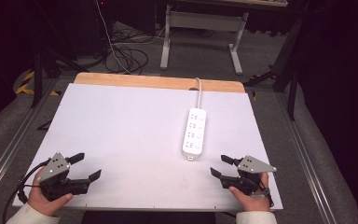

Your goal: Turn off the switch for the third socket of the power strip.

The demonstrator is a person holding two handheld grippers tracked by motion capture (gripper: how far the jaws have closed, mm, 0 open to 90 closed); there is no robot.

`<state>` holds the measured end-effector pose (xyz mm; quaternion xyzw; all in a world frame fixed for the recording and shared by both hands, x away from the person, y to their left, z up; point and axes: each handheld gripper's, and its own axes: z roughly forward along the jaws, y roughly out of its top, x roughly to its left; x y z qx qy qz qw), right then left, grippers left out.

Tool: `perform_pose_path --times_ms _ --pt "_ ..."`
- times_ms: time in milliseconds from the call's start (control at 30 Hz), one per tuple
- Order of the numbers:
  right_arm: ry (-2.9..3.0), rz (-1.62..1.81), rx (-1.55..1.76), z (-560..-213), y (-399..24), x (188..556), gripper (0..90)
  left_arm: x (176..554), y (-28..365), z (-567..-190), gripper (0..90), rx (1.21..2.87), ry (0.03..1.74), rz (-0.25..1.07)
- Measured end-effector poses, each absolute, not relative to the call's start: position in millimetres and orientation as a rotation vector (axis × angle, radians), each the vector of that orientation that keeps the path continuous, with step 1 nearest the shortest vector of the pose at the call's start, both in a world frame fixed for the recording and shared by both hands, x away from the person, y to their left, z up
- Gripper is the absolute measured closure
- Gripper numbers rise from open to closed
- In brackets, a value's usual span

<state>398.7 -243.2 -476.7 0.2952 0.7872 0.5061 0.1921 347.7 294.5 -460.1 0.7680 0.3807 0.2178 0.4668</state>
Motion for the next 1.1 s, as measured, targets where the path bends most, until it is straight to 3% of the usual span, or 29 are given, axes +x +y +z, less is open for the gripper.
perform_pose_path --times_ms 367,1100 --pt "2.261 1.304 0.962 -490 -242 398 36.9 351 297 -461 15.2 1.884 0.939 0.538" --pt "2.23 1.318 0.923 -487 -241 399 35.6 353 297 -464 12.8 1.888 0.921 0.557"
